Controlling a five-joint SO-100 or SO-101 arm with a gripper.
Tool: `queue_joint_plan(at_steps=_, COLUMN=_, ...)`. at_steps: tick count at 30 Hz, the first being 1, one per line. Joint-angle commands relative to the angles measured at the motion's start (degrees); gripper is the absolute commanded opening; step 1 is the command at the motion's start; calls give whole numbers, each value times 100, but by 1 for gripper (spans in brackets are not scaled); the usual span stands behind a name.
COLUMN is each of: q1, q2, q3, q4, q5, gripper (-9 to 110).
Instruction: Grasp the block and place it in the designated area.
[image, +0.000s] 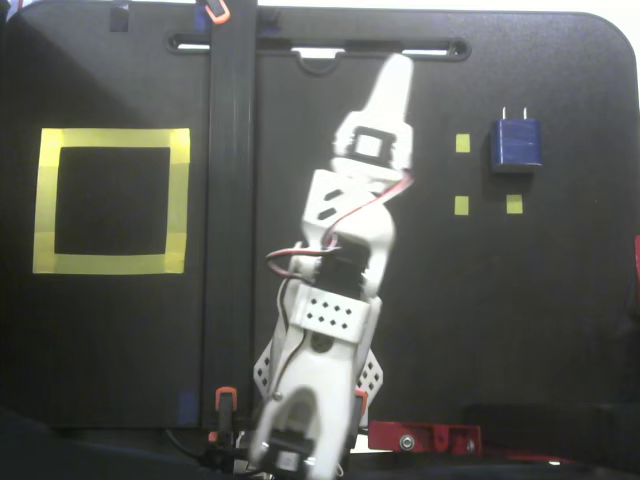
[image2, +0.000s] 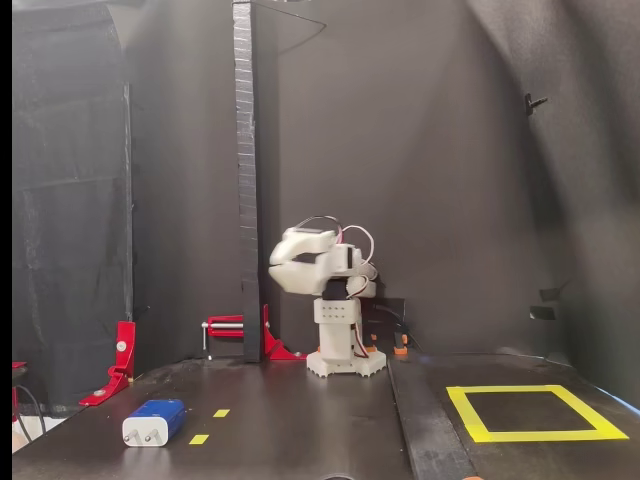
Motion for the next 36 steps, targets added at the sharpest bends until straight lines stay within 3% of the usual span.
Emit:
queue_joint_plan(at_steps=1, q1=510, q2=53, q3=35, q4=123, q5=-35, gripper=0)
queue_joint_plan(at_steps=8, q1=1327, q2=123, q3=35, q4=132, q5=-35, gripper=0)
queue_joint_plan(at_steps=16, q1=1415, q2=62, q3=35, q4=44, q5=-26, gripper=0)
queue_joint_plan(at_steps=22, q1=1327, q2=-1090, q3=-26, q4=-1362, q5=35, gripper=0)
queue_joint_plan(at_steps=36, q1=1301, q2=-6021, q3=-4711, q4=404, q5=343, gripper=0)
